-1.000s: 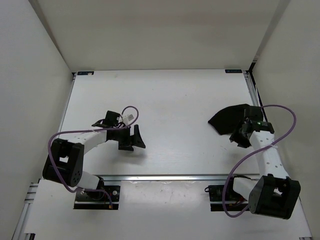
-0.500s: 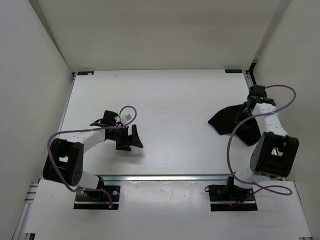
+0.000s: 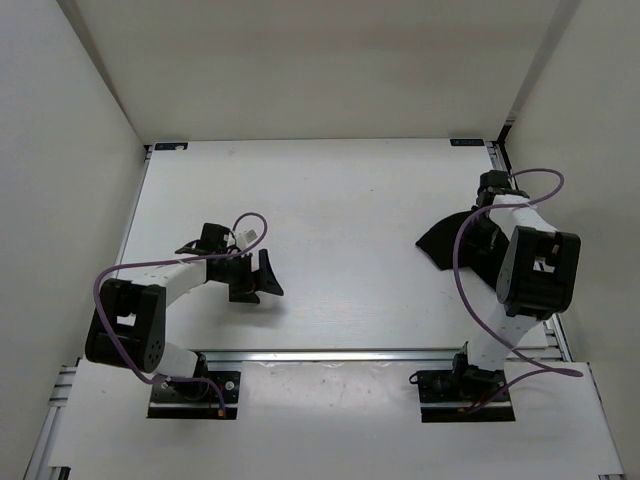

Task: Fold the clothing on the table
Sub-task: Move the skirt to the center of the board, then flatten the skirt out

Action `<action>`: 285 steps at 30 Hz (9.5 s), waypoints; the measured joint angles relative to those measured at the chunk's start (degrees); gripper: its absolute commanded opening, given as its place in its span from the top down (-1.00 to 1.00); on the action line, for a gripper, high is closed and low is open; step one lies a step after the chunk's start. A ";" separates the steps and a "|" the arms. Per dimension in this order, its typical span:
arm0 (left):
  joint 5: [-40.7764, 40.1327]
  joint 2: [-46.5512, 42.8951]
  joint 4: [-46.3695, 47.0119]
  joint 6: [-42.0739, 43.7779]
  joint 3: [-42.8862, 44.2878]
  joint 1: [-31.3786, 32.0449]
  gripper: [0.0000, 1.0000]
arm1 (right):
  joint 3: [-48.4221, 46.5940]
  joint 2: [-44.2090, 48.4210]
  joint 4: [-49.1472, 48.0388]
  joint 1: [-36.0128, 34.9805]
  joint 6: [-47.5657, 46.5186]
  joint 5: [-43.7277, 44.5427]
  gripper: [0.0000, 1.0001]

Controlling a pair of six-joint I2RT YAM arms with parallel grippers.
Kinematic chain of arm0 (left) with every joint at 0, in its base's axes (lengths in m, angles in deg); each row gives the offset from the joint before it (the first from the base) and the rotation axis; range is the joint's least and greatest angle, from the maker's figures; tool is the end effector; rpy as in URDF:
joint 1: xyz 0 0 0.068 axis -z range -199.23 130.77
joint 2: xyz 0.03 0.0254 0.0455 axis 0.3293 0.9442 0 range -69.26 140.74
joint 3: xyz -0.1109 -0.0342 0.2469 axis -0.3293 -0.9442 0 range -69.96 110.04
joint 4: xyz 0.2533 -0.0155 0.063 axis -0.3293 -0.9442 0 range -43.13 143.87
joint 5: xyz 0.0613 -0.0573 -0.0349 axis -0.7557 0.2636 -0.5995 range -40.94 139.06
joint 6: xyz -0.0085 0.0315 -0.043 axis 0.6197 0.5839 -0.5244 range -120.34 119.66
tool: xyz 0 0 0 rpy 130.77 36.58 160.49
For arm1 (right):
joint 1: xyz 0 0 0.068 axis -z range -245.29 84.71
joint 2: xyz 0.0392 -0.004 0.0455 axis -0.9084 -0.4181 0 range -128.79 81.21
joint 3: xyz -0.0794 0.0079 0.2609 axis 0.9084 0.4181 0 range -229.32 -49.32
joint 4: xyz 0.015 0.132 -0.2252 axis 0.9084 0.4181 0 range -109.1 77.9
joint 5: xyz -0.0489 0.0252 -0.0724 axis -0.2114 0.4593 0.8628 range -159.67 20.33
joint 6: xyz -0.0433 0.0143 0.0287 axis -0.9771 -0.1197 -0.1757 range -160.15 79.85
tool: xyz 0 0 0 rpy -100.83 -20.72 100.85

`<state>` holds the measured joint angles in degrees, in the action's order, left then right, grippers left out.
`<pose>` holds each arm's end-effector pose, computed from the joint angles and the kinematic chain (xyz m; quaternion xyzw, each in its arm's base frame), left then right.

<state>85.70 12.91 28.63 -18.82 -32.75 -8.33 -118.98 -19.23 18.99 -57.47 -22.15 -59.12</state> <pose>0.2263 -0.0653 0.1479 -0.0079 0.9367 -0.3409 0.0794 0.3442 -0.0538 0.1977 0.2351 0.9504 -0.0737 0.1899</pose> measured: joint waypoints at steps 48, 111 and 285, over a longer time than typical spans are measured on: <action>1.86 -1.66 0.44 -0.66 -2.01 -3.56 -0.97 | -15.91 -5.22 6.78 -5.07 1.44 -8.17 1.00; 3.50 -2.01 1.49 -2.25 -2.25 -4.70 -0.97 | 6.12 22.40 -0.46 -1.27 -1.20 -42.12 -0.50; 10.49 2.69 13.68 -10.05 1.75 2.62 -0.33 | -8.66 12.11 13.25 -25.53 -0.44 -22.71 0.99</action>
<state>96.20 15.60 42.32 -28.88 -31.00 -5.71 -127.64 -7.12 32.23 -83.00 -22.59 -81.83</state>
